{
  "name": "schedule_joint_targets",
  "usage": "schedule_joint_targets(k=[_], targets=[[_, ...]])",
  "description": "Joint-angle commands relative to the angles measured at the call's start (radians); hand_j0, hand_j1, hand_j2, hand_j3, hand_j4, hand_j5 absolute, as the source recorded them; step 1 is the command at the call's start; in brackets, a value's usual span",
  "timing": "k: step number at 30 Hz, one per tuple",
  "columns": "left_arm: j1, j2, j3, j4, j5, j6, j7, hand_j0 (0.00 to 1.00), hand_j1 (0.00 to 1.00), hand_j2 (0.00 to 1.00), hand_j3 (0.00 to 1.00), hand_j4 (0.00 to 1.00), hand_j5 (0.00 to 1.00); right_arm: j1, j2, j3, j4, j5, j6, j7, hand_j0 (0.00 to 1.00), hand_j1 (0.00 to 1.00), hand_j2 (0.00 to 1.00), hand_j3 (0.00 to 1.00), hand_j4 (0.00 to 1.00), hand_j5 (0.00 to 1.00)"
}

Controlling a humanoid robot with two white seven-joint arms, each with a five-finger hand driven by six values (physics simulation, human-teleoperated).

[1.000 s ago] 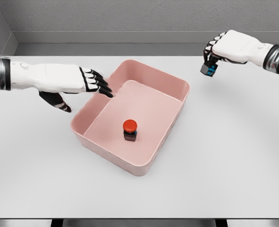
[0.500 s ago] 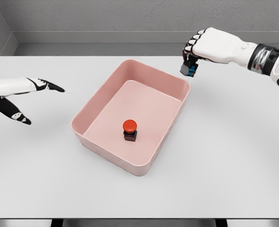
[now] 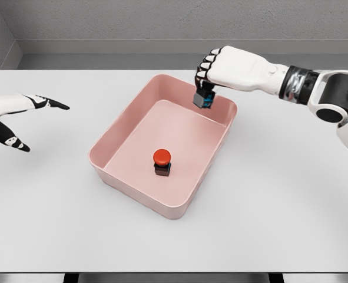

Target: Put the industrial switch in the basket with both arms

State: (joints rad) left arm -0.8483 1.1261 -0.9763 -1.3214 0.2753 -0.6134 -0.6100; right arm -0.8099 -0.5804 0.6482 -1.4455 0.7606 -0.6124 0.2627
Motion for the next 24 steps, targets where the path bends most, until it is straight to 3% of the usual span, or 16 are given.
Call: schedule_joint_targets(k=[1,6,9,11,13,17,22,24], targets=[[0.0,-0.003,0.001,0.013,0.004,0.003,-0.001,1.0,1.0,1.0,1.0,1.0,1.0,0.0,-0.001,0.004,-0.036,-0.006,0.002,-0.002,0.48,0.48,0.48,0.48,0.48,0.48],[-0.002,0.003,0.002,0.022,0.008,0.003,-0.001,1.0,1.0,1.0,1.0,1.0,1.0,0.002,-0.001,0.021,-0.067,-0.006,0.002,-0.002,0.48,0.48,0.48,0.48,0.48,0.48],[-0.003,0.05,0.011,0.022,0.016,0.003,-0.001,1.0,1.0,1.0,1.0,1.0,1.0,0.002,-0.001,0.022,-0.084,-0.006,0.002,-0.005,0.49,0.49,0.49,0.49,0.49,0.49],[-0.005,0.06,0.013,0.013,0.018,0.003,-0.001,1.0,1.0,1.0,1.0,1.0,1.0,0.002,0.001,0.021,-0.089,-0.007,0.002,-0.005,0.56,0.56,0.56,0.56,0.56,0.56],[-0.003,0.052,0.013,0.022,0.021,0.003,-0.001,1.0,1.0,1.0,1.0,1.0,1.0,0.003,-0.006,0.025,-0.089,-0.067,0.002,-0.003,1.0,1.0,1.0,1.0,1.0,1.0],[-0.002,0.046,0.01,0.008,0.022,0.003,-0.001,1.0,1.0,1.0,1.0,1.0,1.0,0.008,-0.007,0.025,-0.089,-0.069,0.002,-0.003,1.0,1.0,1.0,1.0,1.0,1.0],[-0.003,0.057,0.011,-0.114,0.021,0.003,-0.001,1.0,1.0,1.0,1.0,1.0,1.0,0.009,-0.01,0.008,-0.079,-0.084,0.002,-0.003,1.0,1.0,1.0,1.0,1.0,1.0],[-0.005,0.057,0.011,-0.125,0.021,0.003,-0.001,1.0,1.0,1.0,1.0,1.0,1.0,0.057,-0.062,-0.053,-0.047,-0.084,0.002,-0.003,1.0,1.0,1.0,1.0,1.0,1.0]])
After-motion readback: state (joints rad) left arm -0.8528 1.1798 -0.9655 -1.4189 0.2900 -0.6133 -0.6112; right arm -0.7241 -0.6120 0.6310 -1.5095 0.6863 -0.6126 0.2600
